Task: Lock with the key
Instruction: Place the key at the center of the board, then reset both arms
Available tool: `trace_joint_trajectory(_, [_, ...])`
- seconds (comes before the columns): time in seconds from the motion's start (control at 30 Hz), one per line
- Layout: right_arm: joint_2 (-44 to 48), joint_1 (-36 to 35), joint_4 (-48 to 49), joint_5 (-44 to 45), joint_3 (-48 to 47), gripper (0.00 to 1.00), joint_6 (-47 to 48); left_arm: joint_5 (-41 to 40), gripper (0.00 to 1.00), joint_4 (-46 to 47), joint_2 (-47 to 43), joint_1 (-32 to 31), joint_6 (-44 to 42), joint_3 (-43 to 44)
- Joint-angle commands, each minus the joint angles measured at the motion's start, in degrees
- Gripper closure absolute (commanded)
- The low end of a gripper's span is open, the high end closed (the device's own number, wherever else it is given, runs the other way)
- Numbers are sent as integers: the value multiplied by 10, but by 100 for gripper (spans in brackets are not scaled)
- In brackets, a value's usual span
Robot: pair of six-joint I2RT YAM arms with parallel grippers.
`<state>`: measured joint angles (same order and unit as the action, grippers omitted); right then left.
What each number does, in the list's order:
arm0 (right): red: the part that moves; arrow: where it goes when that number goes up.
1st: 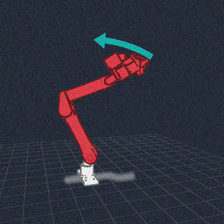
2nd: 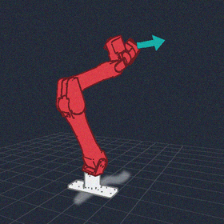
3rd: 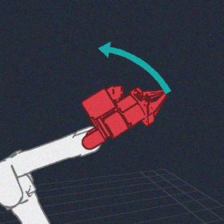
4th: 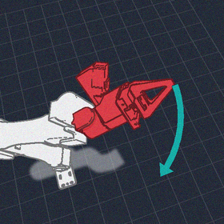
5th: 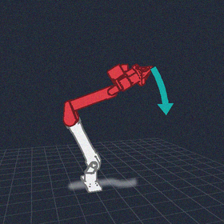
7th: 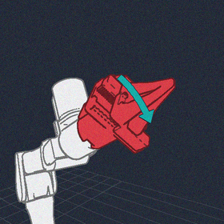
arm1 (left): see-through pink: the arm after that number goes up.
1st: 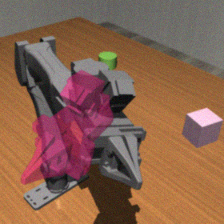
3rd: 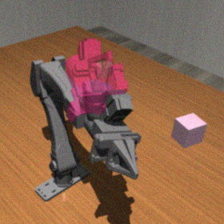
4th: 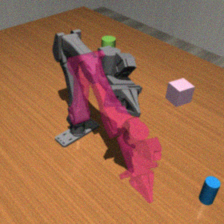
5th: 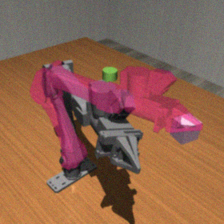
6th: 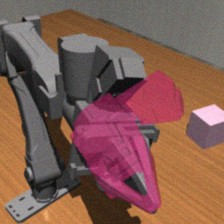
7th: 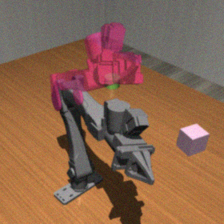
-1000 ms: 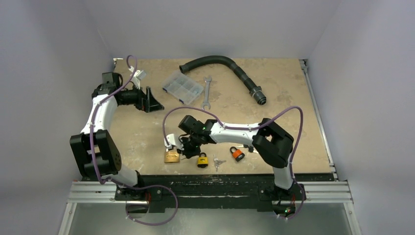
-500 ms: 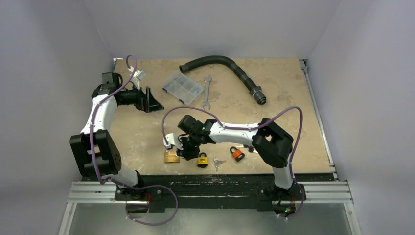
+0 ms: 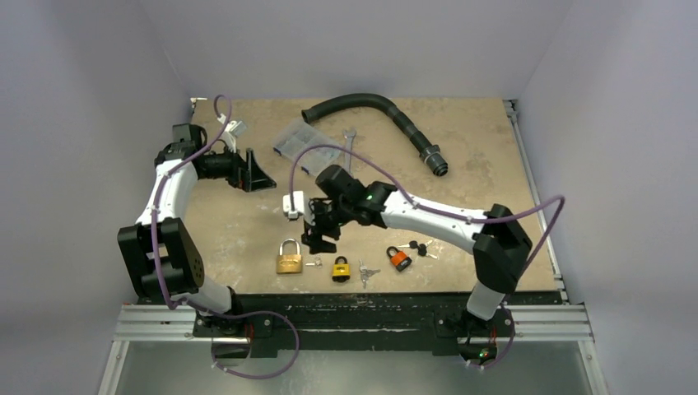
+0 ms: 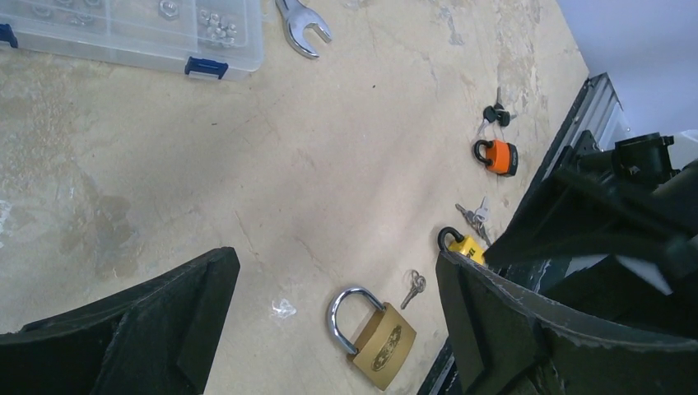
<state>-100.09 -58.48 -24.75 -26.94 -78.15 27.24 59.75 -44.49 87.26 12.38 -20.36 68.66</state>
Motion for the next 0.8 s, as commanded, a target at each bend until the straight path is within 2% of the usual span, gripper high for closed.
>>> trace_joint_trajectory(0.0, [65, 59, 12, -32, -12, 22, -34, 1, 0, -23, -21, 5, -32, 10])
trace_joint_trajectory(0.1, [115, 99, 21, -41, 10, 10, -53, -17, 0, -49, -20, -4, -52, 25])
trace_joint_trajectory(0.17, [154, 120, 37, -45, 37, 2, -80, -59, 0, -67, -21, -26, -66, 35])
trace_joint_trajectory(0.27, [213, 168, 64, -49, 86, 1, -106, -137, 0, -71, -37, -80, -73, 35])
trace_joint_trajectory(0.37, [258, 226, 66, -51, 122, 1, -125, -169, 0, -59, -53, -109, -61, 29])
trace_joint_trajectory(0.5, [323, 295, 69, -24, 168, 1, -159, -205, 0, -33, -52, -117, -31, 30])
trace_joint_trajectory(0.77, [369, 496, 60, -35, 241, 1, -216, -378, 0, 71, -54, -119, 69, -20])
